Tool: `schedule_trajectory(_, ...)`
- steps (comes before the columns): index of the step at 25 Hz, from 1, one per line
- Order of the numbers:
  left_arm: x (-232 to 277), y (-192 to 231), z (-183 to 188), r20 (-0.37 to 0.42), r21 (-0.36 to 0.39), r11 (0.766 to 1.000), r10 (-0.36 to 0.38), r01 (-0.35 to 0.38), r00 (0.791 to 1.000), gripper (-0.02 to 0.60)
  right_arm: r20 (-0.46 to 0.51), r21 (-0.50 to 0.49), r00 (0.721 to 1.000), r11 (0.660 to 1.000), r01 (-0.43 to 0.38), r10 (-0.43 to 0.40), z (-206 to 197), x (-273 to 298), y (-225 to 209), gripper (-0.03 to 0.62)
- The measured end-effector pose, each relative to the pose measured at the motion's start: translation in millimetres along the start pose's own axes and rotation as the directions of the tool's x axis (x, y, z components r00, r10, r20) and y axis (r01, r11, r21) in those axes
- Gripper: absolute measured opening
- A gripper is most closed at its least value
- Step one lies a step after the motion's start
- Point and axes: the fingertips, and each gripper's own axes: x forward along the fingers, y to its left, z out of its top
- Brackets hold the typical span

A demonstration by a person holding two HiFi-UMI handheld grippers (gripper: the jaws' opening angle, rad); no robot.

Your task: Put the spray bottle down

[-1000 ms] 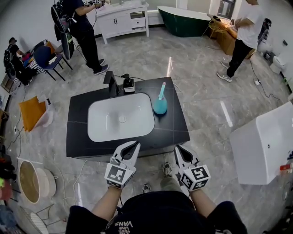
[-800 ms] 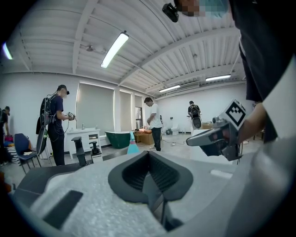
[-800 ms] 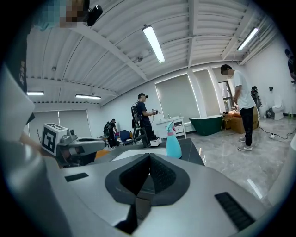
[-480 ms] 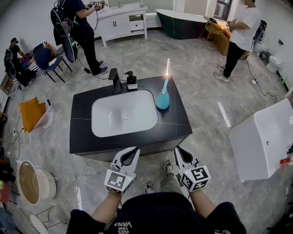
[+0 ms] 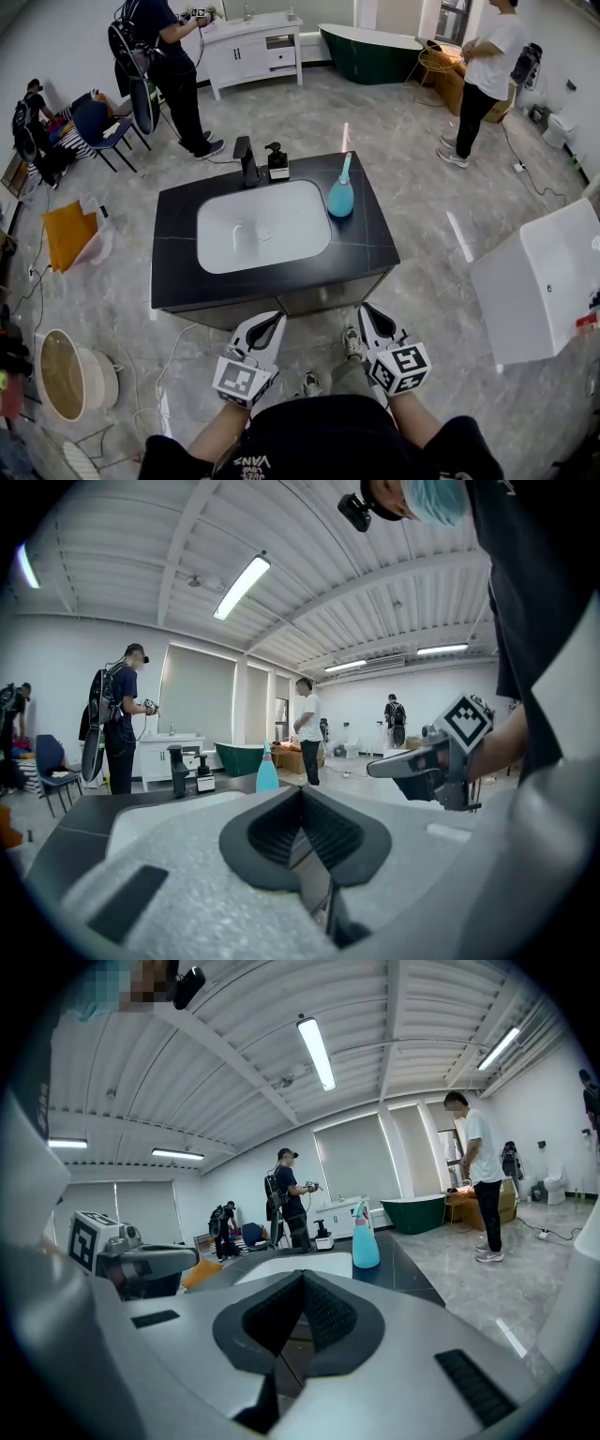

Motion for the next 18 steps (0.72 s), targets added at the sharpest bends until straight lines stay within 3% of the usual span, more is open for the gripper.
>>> schedule_trajectory(18, -27.1, -0.8, -20.2, 0.006, -0.034, 0.999, -0.017, 0.017, 1.0, 0.009, -0.025, -0.015, 0.998, 0.999, 0.049, -0.049, -16.9, -10.8, 20.4, -0.002)
